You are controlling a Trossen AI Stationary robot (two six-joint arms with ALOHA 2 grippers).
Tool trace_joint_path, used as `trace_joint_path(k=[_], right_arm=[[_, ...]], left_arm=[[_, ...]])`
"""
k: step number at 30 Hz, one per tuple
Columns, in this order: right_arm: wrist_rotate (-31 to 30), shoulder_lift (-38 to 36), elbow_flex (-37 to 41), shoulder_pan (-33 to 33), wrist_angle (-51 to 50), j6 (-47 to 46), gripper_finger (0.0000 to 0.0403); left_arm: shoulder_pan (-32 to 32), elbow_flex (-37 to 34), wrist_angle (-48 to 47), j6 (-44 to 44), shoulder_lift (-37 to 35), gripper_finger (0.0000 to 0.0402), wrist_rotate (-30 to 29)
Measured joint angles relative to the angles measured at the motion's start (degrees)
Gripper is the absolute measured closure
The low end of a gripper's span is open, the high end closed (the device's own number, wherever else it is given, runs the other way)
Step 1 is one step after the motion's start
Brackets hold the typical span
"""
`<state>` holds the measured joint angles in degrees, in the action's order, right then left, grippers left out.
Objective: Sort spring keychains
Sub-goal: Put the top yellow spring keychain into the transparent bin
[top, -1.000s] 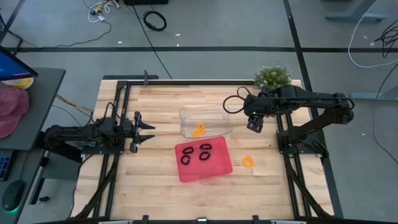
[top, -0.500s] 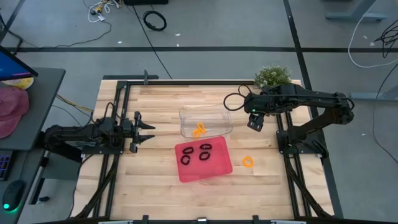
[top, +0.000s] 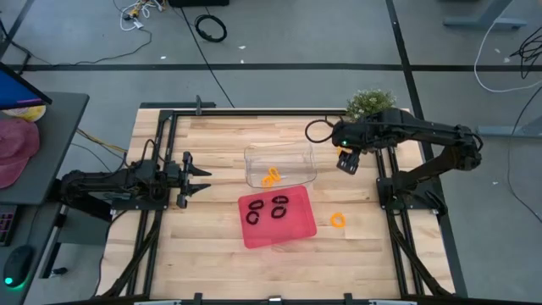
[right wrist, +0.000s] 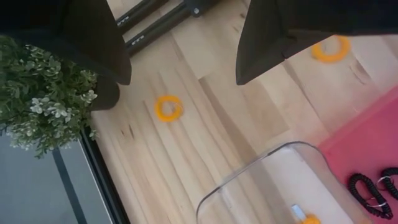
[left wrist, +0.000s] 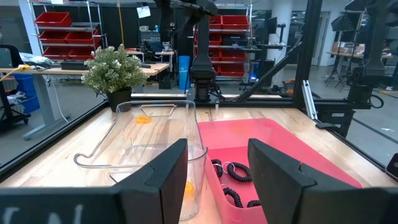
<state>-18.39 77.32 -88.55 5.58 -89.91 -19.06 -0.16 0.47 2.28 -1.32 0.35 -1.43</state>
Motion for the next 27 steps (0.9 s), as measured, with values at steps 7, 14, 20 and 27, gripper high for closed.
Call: trace_joint_path(k=[7,14,20,27], right_arm=[[0.0,0.0,0.0,1.5,0.0,0.7,0.0112],[0.0,0.0,0.0,2.0,0.1,1.1,0.0112],[0.0,0.0,0.0,2.0,0.0,1.1,0.0112],[0.0,0.0,0.7,2.0,0.2,1.1,0.0112]], left_arm=[[0.0,0.0,0.0,0.0,0.0,0.0229,0.0],[0.0,0.0,0.0,0.0,0.0,0.0229,0.0],[0.0,0.0,0.0,0.0,0.0,0.0229,0.0],[0.0,0.0,0.0,0.0,0.0,0.0229,0.0]])
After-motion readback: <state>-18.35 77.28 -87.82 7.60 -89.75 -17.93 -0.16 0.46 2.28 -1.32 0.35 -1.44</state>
